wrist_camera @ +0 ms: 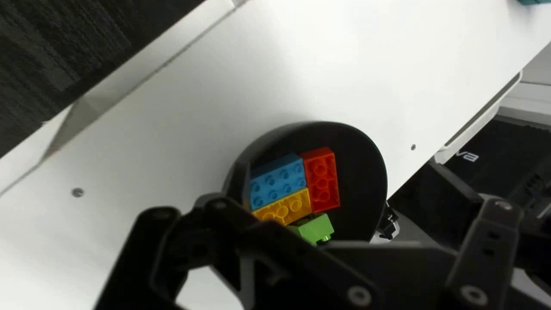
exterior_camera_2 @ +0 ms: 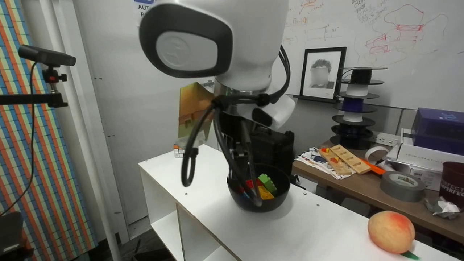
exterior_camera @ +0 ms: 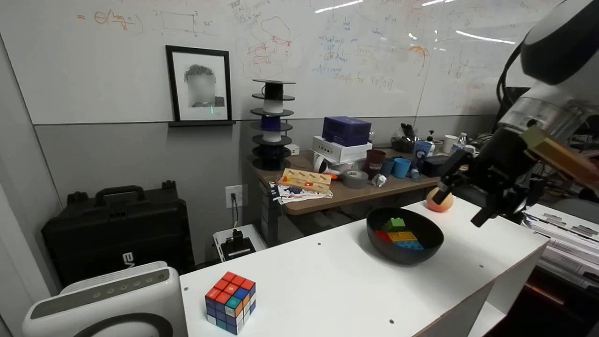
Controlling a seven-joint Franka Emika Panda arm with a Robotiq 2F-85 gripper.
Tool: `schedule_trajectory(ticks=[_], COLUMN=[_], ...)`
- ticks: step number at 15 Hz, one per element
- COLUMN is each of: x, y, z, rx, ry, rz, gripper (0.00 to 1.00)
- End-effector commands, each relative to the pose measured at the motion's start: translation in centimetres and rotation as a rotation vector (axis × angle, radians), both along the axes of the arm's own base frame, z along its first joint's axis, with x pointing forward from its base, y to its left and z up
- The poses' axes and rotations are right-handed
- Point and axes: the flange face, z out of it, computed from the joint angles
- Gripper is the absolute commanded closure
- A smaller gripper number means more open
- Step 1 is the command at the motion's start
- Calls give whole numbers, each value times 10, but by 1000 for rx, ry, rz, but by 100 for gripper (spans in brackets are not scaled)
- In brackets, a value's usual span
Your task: Pick the blocks on the counter and put them in the bowl
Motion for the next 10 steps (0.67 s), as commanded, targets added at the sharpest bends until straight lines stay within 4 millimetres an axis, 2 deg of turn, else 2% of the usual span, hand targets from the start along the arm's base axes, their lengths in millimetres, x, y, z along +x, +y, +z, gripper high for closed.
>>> schedule_trajectory(ticks=[1, 5, 6, 8, 10], x=[-70, -134, -100, -124, -130], y=[-11, -56, -49, -63, -63], z=[42, 75, 50, 66, 72], rx=[-83, -216, -172, -199, -201], ry=[87, 270, 225, 265, 264], rz=[24, 69, 75, 72, 72], gripper=[0, 0, 0, 0, 0])
